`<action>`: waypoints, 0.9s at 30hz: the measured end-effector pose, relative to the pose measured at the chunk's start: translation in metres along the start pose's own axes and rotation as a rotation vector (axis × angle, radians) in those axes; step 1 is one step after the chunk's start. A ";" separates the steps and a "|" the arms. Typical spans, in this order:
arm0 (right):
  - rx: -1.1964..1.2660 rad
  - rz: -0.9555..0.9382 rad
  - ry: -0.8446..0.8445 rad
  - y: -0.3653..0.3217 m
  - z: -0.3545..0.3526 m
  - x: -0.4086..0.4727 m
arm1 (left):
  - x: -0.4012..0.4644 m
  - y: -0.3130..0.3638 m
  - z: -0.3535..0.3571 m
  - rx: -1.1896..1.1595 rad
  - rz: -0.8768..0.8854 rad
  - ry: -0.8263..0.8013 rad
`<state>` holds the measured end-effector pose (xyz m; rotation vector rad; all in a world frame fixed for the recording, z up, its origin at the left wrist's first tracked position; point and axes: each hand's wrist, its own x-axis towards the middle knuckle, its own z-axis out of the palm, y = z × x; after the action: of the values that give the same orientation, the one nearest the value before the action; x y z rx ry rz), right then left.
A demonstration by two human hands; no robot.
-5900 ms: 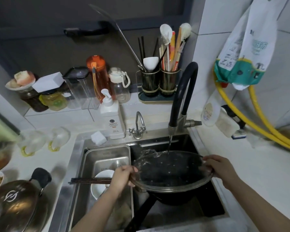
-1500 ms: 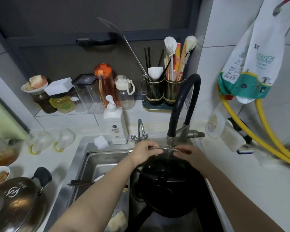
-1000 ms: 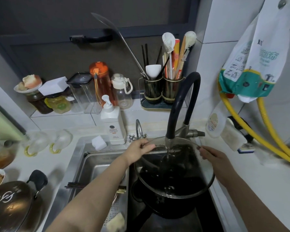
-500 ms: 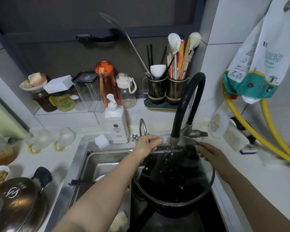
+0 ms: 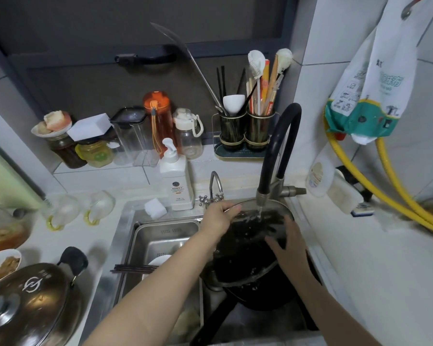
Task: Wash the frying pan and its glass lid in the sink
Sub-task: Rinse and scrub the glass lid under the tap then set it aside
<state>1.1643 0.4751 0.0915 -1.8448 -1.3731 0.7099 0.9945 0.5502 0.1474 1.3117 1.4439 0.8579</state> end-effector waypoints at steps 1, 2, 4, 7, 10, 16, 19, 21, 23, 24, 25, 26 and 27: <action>0.042 0.065 -0.035 0.000 0.009 -0.012 | -0.002 0.000 -0.003 -0.052 -0.024 0.017; 0.090 0.133 -0.089 0.000 0.017 -0.024 | -0.005 0.000 -0.007 -0.105 -0.057 0.030; 0.160 0.199 -0.183 -0.002 0.033 -0.042 | -0.009 -0.003 -0.014 -0.190 -0.127 0.054; 0.167 0.232 -0.194 -0.009 0.048 -0.052 | -0.016 -0.007 -0.026 -0.272 -0.208 0.084; 0.103 0.233 -0.176 -0.020 0.051 -0.052 | -0.029 -0.009 -0.040 -0.298 -0.267 0.121; 0.043 0.190 -0.225 -0.038 0.052 -0.054 | -0.053 -0.020 -0.066 -0.423 -0.339 0.117; 0.028 0.162 -0.222 -0.051 0.053 -0.054 | -0.064 -0.019 -0.079 -0.501 -0.365 0.140; 0.028 0.151 -0.234 -0.061 0.052 -0.052 | -0.073 -0.018 -0.089 -0.519 -0.382 0.129; 0.030 0.148 -0.269 -0.072 0.051 -0.051 | -0.080 -0.015 -0.099 -0.532 -0.384 0.095; 0.022 0.141 -0.291 -0.076 0.051 -0.051 | -0.083 -0.012 -0.104 -0.544 -0.386 0.078; 0.012 0.131 -0.309 -0.081 0.052 -0.052 | -0.084 -0.011 -0.109 -0.555 -0.384 0.065; 0.005 0.122 -0.319 -0.085 0.053 -0.052 | -0.086 -0.008 -0.114 -0.558 -0.381 0.059; 0.004 0.112 -0.324 -0.090 0.053 -0.053 | -0.087 -0.006 -0.119 -0.561 -0.374 0.060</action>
<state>1.0571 0.4517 0.1335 -1.8734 -1.4727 1.1078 0.8748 0.4768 0.1923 0.5808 1.3064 0.9593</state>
